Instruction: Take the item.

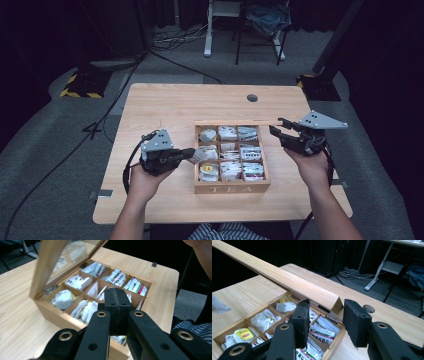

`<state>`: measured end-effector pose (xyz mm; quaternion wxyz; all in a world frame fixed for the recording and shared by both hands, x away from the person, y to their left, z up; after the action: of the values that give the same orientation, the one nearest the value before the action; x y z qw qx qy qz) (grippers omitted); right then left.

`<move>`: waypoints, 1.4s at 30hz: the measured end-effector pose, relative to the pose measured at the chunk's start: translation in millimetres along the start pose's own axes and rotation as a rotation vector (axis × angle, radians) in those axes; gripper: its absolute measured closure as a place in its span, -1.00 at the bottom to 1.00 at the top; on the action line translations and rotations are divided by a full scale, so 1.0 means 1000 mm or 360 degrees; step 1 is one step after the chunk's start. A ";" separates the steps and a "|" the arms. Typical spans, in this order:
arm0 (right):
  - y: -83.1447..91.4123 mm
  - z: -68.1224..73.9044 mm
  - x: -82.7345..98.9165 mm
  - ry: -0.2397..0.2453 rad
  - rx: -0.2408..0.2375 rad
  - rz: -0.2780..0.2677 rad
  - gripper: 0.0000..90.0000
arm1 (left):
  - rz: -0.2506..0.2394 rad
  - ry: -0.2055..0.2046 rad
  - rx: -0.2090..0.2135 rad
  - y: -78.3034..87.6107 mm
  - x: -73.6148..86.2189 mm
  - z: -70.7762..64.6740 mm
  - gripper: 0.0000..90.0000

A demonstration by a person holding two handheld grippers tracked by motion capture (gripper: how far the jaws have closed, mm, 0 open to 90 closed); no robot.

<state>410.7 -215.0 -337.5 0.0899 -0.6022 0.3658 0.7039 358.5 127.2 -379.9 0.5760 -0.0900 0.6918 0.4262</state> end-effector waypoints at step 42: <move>0.000 -0.001 0.000 -0.0010 -0.0008 -0.0008 0.28 | 0.0327 0.0428 -0.0338 -0.021 0.085 0.092 1.00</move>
<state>411.1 -216.1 -337.6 0.0913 -0.6010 0.3624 0.7065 411.0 209.0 -461.9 0.4193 -0.1353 0.7192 0.5373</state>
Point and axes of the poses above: each handheld gripper's, and its own axes: y roughly backward along the jaws, x roughly out of its underside, z roughly to its left, the point moved 5 cm from there along -y, roughly forward along the jaws, and after that the axes turned 13 degrees about -x, right-handed, at the moved point
